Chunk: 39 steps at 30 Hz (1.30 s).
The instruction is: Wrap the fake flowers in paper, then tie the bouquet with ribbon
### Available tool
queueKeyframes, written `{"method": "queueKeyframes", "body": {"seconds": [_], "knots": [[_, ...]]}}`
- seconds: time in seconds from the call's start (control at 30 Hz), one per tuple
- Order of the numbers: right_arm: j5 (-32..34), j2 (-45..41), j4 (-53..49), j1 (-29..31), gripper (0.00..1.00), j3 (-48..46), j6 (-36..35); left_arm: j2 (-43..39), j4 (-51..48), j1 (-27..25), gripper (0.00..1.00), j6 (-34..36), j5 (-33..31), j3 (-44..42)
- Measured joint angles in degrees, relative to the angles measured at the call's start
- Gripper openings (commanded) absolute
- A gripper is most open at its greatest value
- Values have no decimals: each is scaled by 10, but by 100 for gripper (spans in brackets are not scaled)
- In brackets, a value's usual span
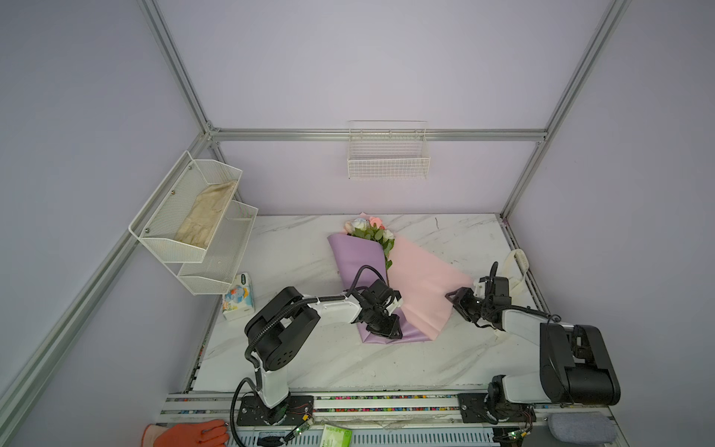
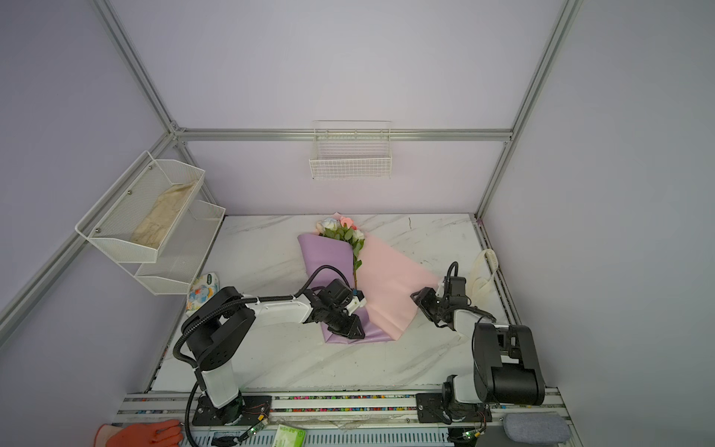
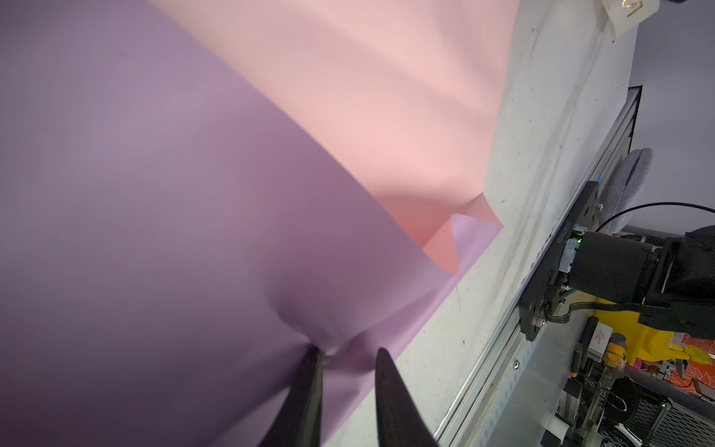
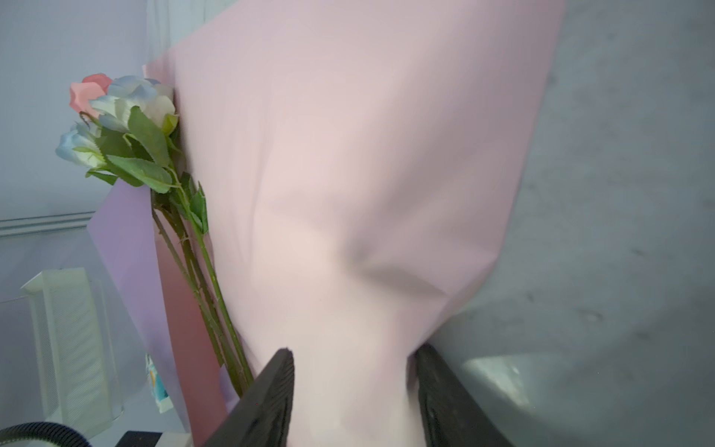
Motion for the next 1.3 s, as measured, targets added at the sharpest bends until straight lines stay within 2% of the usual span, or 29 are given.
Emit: {"method": "queueKeyframes", "body": {"seconds": [0.17, 0.5, 0.63, 0.83, 1.0, 1.13, 1.3], "knots": [[-33, 16, 68, 0, 55, -17, 12, 0, 0, 0, 24, 0, -2, 0], [-108, 47, 134, 0, 55, -26, 19, 0, 0, 0, 24, -2, -3, 0], [-130, 49, 158, 23, 55, -37, 21, 0, 0, 0, 24, -4, -4, 0], [-104, 40, 134, 68, 55, -39, 10, 0, 0, 0, 23, -4, -6, 0], [-74, -7, 110, 65, 55, -49, 26, 0, 0, 0, 23, -4, -6, 0], [-75, -27, 153, 49, 54, -70, 67, 0, 0, 0, 23, -4, -7, 0], [-101, 27, 203, 41, 41, -56, 76, 0, 0, 0, 23, -5, -7, 0]]}}
